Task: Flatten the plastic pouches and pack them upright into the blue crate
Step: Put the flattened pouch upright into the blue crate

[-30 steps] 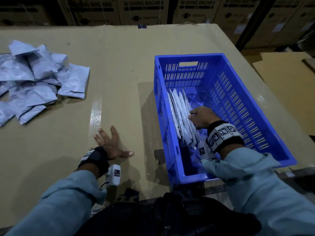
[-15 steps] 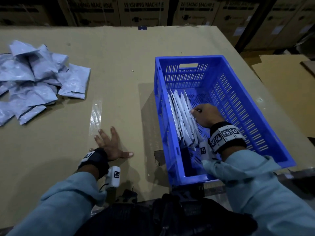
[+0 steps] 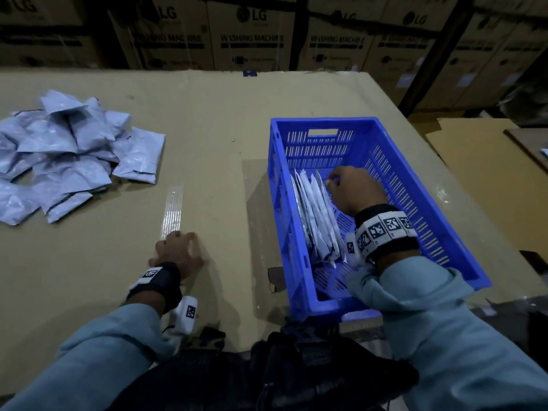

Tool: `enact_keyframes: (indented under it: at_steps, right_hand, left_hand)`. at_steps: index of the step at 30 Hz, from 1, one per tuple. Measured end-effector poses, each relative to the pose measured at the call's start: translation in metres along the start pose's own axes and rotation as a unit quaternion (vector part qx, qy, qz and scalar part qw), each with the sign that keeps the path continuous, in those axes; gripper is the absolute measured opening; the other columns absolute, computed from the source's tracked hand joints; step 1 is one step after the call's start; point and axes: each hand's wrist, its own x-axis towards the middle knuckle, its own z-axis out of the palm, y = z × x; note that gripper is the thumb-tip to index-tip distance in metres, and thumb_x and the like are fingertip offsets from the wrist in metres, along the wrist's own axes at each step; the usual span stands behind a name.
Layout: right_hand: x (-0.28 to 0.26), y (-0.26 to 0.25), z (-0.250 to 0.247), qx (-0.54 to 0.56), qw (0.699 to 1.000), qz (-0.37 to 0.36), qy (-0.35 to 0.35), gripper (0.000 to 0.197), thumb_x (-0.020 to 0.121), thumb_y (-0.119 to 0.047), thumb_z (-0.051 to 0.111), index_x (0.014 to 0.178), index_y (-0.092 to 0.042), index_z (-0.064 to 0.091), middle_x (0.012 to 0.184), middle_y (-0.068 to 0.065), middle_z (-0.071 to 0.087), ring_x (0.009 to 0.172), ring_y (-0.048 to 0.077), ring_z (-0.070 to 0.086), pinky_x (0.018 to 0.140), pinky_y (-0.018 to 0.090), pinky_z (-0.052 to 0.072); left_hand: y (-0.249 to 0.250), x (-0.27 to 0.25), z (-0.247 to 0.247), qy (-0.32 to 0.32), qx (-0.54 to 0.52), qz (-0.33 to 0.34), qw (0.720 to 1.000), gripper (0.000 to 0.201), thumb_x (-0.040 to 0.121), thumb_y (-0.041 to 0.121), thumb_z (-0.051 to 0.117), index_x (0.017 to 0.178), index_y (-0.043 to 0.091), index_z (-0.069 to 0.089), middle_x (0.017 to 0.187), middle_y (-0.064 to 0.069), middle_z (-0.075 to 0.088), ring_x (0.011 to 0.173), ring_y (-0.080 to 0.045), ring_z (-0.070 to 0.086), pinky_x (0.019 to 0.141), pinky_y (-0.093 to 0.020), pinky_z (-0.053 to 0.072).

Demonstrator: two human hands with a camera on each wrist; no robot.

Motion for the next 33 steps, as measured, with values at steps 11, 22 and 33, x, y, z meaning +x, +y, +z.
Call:
enact_keyframes:
  at_steps: [11,22,33]
  right_hand:
    - [-0.051,-0.154,-0.019,-0.067,0.984,-0.154,0.060,0.036,0.104,-0.041,0.047,0.125,-0.016,0.061,0.118,0.012,0.065,0.111,0.036,0.061,0.088,0.046,0.053]
    - [-0.111,-0.356,0.120,0.002,0.981,-0.194,-0.020,0.031,0.099,-0.044,0.052,0.120,-0.027,0.068,0.112,0.001,0.072,0.103,0.028,0.066,0.083,0.037,0.054]
    - [-0.123,-0.519,0.233,0.030,0.973,-0.201,-0.109,0.031,0.098,-0.037,0.057,0.124,-0.024,0.068,0.121,0.005,0.068,0.109,0.029,0.064,0.089,0.038,0.054]
  left_hand:
    - [-0.091,-0.017,-0.056,-0.060,-0.144,0.011,0.988,0.060,0.097,0.045,0.065,0.144,0.010,0.053,0.139,-0.011,0.060,0.122,-0.024,0.058,0.101,-0.029,0.041]
    - [-0.301,-0.028,-0.086,0.036,-0.038,-0.066,0.996,0.052,0.084,0.063,0.065,0.129,0.036,0.063,0.143,0.004,0.055,0.130,-0.031,0.050,0.109,-0.043,0.042]
    - [-0.454,-0.023,-0.124,-0.011,0.020,-0.047,0.999,0.104,0.071,0.057,0.086,0.155,0.031,0.032,0.158,-0.004,0.023,0.142,-0.035,0.030,0.112,-0.048,0.039]
